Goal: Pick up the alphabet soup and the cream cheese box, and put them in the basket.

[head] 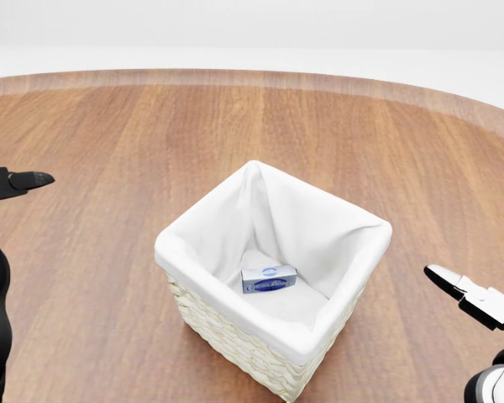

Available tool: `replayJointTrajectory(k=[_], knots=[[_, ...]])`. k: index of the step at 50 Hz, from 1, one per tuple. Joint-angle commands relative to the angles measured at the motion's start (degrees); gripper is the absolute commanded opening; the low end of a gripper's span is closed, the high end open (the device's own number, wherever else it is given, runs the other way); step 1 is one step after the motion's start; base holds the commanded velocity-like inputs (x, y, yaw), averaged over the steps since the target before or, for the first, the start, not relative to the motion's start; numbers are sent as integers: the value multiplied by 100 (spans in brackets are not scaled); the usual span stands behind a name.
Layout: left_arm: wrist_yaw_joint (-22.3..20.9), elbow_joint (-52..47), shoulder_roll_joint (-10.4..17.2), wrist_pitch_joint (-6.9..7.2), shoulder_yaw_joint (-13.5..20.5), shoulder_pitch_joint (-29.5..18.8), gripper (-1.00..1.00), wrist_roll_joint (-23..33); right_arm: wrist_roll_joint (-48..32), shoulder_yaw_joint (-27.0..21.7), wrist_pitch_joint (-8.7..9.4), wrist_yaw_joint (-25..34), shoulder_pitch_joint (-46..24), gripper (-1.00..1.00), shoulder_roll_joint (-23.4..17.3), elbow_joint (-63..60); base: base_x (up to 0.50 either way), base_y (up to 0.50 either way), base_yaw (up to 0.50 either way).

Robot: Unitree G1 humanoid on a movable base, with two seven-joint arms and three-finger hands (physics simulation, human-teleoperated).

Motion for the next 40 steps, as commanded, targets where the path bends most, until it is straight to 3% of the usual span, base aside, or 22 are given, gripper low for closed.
replayJointTrajectory(k=[1,13,22,40], knots=[[-84,-56,312,0,265,63,100,-360,-20,13,0,0,-24,100,-18,65,0,0,0],[-191,-131,470,0,411,120,100,-526,-15,1,0,0,8,100,-9,7,0,0,0],[91,171,439,0,402,187,100,-708,-41,-8,0,0,19,100,-1,2,0,0,0],[104,174,450,0,388,191,100,-728,-41,-8,0,0,18,100,-2,9,0,0,0]])
